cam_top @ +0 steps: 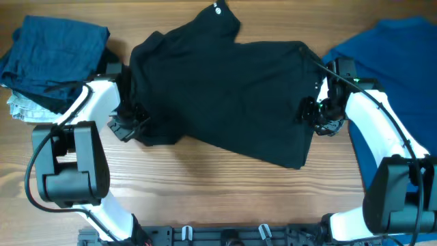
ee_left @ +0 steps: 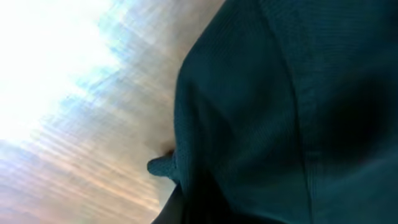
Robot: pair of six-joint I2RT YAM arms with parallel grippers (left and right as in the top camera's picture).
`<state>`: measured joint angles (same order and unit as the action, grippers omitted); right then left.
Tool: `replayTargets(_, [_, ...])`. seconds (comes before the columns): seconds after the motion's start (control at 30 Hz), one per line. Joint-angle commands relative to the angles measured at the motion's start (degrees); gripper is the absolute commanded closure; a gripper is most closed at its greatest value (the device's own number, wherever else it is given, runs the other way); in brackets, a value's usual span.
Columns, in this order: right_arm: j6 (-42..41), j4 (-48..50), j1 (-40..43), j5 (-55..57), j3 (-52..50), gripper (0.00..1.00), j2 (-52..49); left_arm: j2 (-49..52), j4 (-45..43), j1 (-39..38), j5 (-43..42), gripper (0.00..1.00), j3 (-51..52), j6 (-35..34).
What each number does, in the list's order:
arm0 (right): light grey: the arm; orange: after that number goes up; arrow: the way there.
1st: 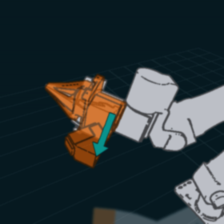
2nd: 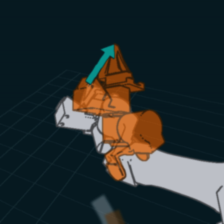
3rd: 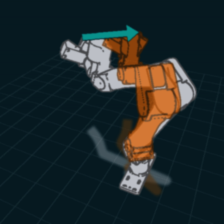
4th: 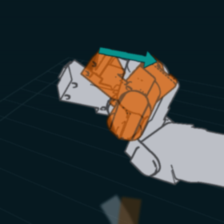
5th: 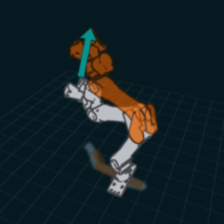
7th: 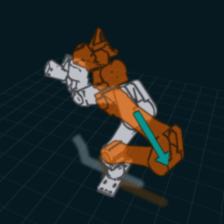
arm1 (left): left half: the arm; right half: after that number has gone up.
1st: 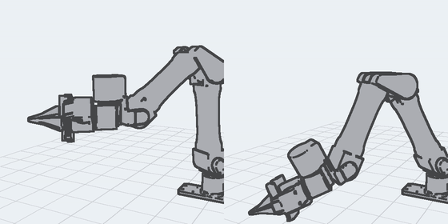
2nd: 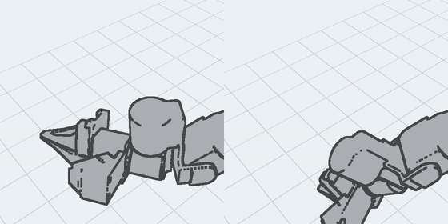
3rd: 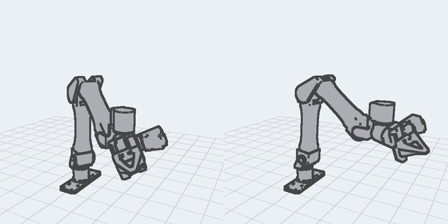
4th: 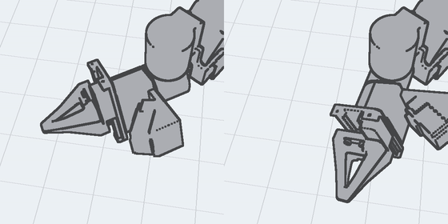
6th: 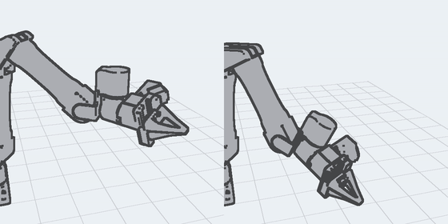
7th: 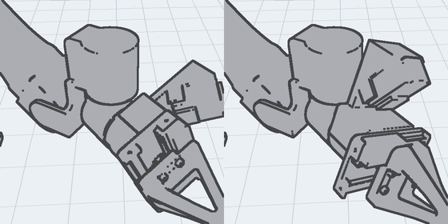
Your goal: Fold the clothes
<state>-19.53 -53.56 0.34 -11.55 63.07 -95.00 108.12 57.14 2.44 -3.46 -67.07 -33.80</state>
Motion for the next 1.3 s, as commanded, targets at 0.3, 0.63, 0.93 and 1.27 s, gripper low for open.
replayTargets(0.3, [1.38, -1.16, 0.13, 0.17, 1.05, 0.34, 0.90, 0.22, 17.66, 0.46, 8.68, 0.66, 0.79, -7.63])
replayTargets(0.63, [2.71, 1.60, 0.13, -0.90, 6.67, 0.47, 0.90, -6.54, 19.93, -1.55, 2.86, 0.12, -7.48, -3.89])
replayTargets(0.93, [3.02, 18.01, 0.13, 9.73, 5.29, 0.48, -1.92, -11.82, 4.11, -3.08, 3.28, 0.01, -15.34, 2.10])
replayTargets(1.27, [2.91, 34.77, 0.46, 11.26, 4.96, 0.52, -16.65, -10.38, 0.92, -3.08, 3.30, 0.03, -15.34, 2.10])
